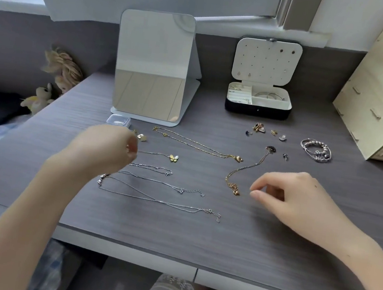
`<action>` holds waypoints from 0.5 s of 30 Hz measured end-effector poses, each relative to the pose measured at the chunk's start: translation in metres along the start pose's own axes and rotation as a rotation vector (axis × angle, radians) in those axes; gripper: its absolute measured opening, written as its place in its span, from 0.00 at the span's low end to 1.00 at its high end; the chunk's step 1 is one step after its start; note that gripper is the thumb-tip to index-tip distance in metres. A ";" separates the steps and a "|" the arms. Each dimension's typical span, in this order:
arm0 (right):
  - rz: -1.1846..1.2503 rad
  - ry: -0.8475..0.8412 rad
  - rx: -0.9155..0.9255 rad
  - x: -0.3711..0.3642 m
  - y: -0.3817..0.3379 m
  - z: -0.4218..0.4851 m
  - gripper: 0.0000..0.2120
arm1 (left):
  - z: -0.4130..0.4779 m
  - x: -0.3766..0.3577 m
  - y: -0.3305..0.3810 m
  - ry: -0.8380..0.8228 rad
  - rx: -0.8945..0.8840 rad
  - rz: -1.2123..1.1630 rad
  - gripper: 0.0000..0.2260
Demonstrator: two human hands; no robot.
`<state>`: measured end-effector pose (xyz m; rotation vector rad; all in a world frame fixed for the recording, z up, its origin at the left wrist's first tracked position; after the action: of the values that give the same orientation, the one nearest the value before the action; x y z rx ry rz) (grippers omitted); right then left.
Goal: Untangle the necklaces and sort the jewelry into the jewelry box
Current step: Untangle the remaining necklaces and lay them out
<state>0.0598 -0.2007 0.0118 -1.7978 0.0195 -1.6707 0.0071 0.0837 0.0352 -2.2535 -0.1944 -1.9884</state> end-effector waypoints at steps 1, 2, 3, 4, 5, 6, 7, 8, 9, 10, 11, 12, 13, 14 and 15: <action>0.008 0.019 -0.025 0.004 0.005 0.002 0.04 | 0.002 0.002 0.011 0.020 -0.035 -0.034 0.06; 0.014 0.035 -0.049 0.007 0.010 0.004 0.04 | 0.004 0.004 0.024 0.033 -0.077 -0.084 0.06; 0.019 0.049 -0.071 0.009 0.015 0.006 0.05 | 0.005 0.005 0.038 0.037 -0.129 -0.134 0.06; 0.024 0.061 -0.090 0.011 0.019 0.007 0.05 | 0.005 0.005 0.053 0.027 -0.190 -0.169 0.06; 0.028 0.071 -0.106 0.013 0.023 0.008 0.04 | 0.005 0.003 0.068 0.005 -0.255 -0.190 0.06; 0.028 0.082 -0.122 0.013 0.027 0.009 0.04 | 0.004 0.000 0.083 -0.023 -0.317 -0.205 0.06; 0.024 0.093 -0.141 0.013 0.031 0.010 0.04 | 0.003 -0.002 0.096 -0.047 -0.372 -0.218 0.06; 0.021 0.110 -0.164 0.013 0.036 0.011 0.03 | 0.004 -0.004 0.108 -0.059 -0.415 -0.228 0.06; 0.018 0.134 -0.187 0.013 0.041 0.013 0.02 | 0.007 -0.006 0.118 -0.058 -0.443 -0.233 0.07; 0.014 0.164 -0.210 0.013 0.046 0.015 0.01 | 0.011 -0.006 0.126 -0.046 -0.458 -0.235 0.07; 0.010 0.197 -0.230 0.013 0.051 0.018 0.02 | 0.016 -0.007 0.134 -0.028 -0.464 -0.236 0.07; 0.005 0.230 -0.246 0.014 0.056 0.022 0.04 | 0.021 -0.007 0.141 -0.013 -0.463 -0.234 0.08; 0.002 0.258 -0.255 0.015 0.059 0.027 0.05 | 0.027 -0.008 0.148 -0.003 -0.458 -0.226 0.08; -0.001 0.279 -0.257 0.016 0.062 0.032 0.06 | 0.031 -0.010 0.154 -0.001 -0.452 -0.214 0.10; -0.007 0.292 -0.253 0.016 0.062 0.039 0.07 | 0.036 -0.012 0.159 -0.003 -0.447 -0.200 0.11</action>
<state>0.1233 -0.2387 -0.0016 -1.7140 0.3681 -1.9949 0.0698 -0.0661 0.0169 -2.5878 0.0318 -2.3238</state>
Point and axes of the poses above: each hand's wrist, its own z-axis towards the middle knuckle, its own x-axis out of the back of the hand, y = z × x, the point moved 6 cm from there along z, towards the middle knuckle, and after that the axes turned 9 degrees about -x, right-handed, at the moved point
